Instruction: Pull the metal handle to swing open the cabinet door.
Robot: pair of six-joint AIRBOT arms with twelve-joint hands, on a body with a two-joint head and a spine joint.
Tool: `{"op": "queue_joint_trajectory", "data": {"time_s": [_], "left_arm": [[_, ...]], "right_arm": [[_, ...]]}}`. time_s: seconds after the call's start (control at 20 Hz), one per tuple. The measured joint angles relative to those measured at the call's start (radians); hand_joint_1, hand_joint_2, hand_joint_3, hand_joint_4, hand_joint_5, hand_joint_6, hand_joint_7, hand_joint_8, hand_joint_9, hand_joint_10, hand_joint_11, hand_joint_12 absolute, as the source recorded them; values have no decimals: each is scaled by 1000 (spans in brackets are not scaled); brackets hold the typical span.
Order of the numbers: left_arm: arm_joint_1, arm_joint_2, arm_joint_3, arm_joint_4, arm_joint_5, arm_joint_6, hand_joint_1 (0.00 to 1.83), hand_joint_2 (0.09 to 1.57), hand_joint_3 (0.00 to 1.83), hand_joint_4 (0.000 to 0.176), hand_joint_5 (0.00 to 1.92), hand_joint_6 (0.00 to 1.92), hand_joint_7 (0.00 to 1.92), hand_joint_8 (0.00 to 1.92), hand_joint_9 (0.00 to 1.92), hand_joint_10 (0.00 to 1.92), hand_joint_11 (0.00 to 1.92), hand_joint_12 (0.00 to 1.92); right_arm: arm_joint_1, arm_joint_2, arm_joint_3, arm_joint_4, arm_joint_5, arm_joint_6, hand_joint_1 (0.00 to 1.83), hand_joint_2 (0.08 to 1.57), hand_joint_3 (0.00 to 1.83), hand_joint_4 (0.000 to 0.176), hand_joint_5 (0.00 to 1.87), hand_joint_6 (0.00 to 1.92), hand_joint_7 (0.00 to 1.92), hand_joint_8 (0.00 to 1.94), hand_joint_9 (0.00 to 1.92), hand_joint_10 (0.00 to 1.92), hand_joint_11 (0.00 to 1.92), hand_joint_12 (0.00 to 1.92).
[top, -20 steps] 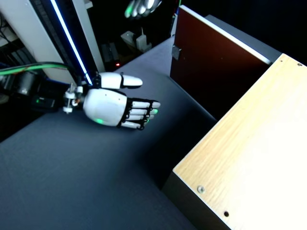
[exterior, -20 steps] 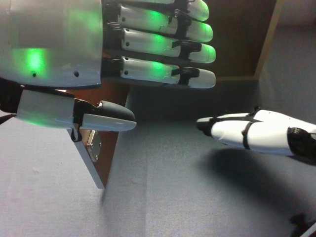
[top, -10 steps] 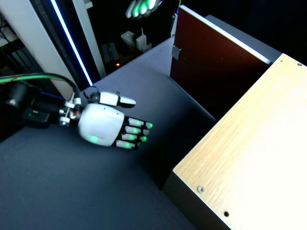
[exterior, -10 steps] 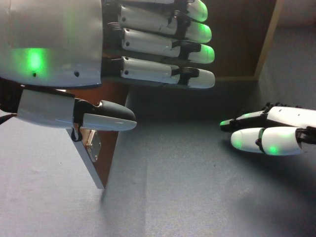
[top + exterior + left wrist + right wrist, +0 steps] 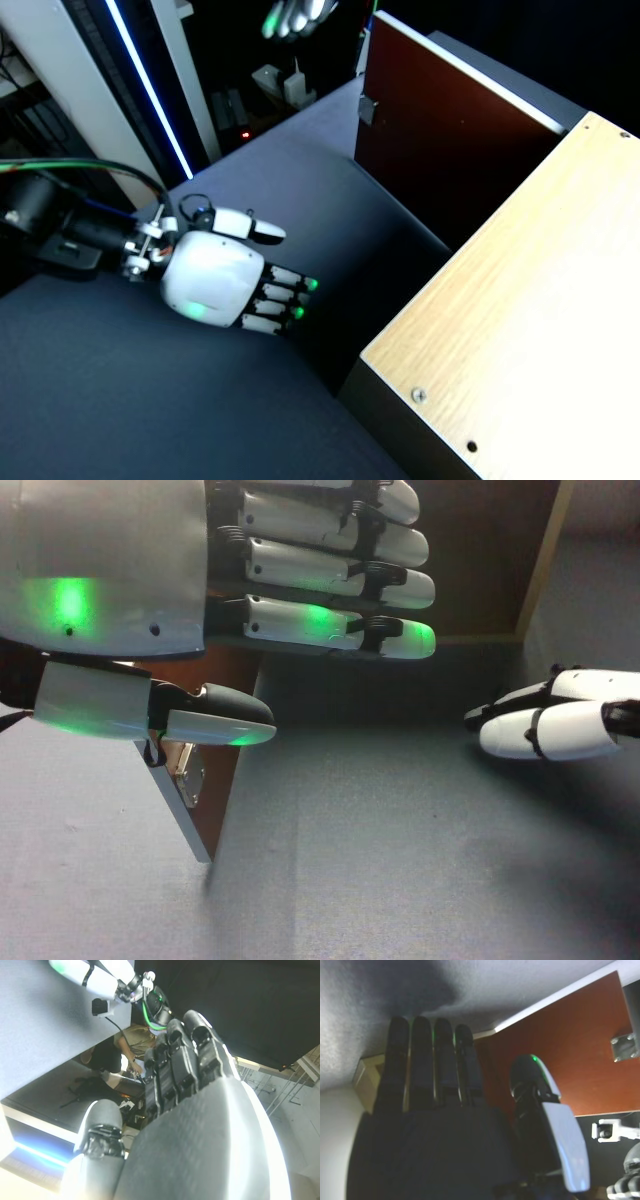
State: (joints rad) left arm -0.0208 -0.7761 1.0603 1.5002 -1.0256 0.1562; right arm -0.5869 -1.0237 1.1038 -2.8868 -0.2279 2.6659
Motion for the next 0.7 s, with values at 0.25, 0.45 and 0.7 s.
{"op": "queue_joint_trajectory", "data": {"time_s": [0.25,0.45,0.7], "left_arm": [[0,0,0,0,0,0,0,1555,1,0,267,0,284,1,258,1,0,578],[0,0,0,0,-2,0,0,1557,1,0,267,0,283,0,256,0,0,584],[0,0,0,0,0,0,0,1555,0,0,266,2,281,2,253,1,0,579]], "right_arm": [[10,-3,-2,175,-11,-4,0,1397,0,0,360,2,353,2,316,2,0,855],[10,-16,-24,338,-54,0,0,1399,0,0,359,1,357,2,322,3,0,876],[10,-16,-24,341,-63,-1,0,1399,0,0,366,3,360,1,322,1,0,870]]}}
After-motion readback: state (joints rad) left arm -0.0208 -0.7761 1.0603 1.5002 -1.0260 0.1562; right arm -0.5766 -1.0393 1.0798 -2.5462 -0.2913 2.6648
